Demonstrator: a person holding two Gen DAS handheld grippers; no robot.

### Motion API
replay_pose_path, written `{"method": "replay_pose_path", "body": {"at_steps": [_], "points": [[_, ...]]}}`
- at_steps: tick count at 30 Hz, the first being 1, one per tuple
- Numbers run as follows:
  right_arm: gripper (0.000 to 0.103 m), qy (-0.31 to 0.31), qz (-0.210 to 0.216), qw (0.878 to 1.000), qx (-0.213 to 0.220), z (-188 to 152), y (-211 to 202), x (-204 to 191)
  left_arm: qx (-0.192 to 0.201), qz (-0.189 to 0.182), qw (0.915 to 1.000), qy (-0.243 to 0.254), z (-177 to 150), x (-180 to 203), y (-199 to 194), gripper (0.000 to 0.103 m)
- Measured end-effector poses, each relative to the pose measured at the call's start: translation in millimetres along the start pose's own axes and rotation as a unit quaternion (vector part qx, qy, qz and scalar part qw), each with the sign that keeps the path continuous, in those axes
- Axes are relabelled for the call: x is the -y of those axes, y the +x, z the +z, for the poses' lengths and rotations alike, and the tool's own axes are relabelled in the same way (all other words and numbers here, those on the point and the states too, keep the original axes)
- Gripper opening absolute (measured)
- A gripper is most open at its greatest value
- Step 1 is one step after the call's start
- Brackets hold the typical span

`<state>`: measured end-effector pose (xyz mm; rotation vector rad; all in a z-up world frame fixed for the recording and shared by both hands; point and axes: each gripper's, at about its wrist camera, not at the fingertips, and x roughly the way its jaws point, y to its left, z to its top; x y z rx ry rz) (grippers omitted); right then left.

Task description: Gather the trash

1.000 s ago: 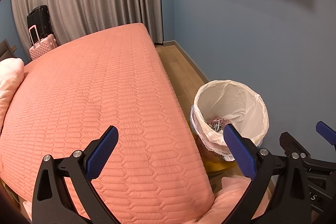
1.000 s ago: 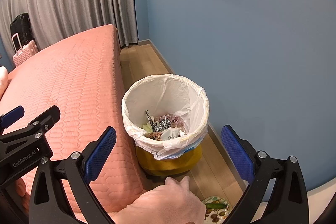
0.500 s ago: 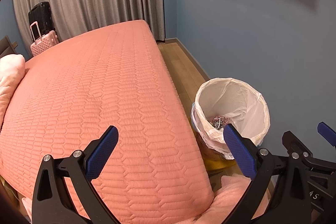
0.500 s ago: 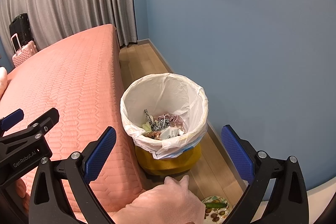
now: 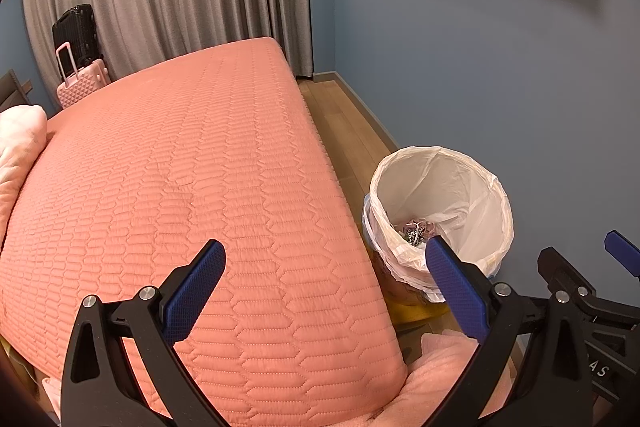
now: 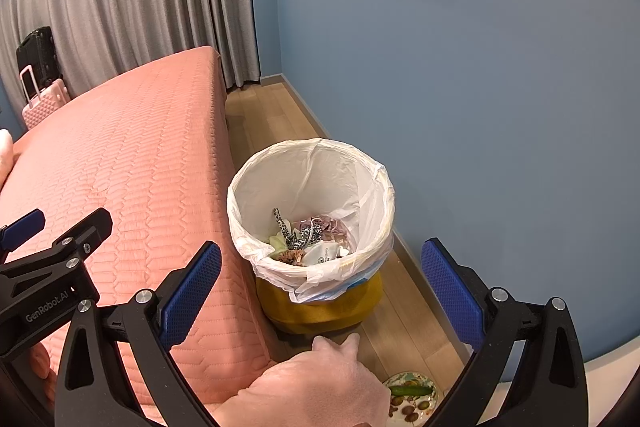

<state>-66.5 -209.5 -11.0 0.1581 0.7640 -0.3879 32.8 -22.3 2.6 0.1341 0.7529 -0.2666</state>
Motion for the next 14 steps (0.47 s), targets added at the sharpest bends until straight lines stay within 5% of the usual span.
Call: {"method": "replay_pose_path", "body": {"at_steps": [14], "points": [[0.097,0.010,-0.001,1.000,-0.004,-4.3,0.3,0.5,-0.006,-0.016,0.9997,0.015,0.4,1.4,3.1,0.096]]}}
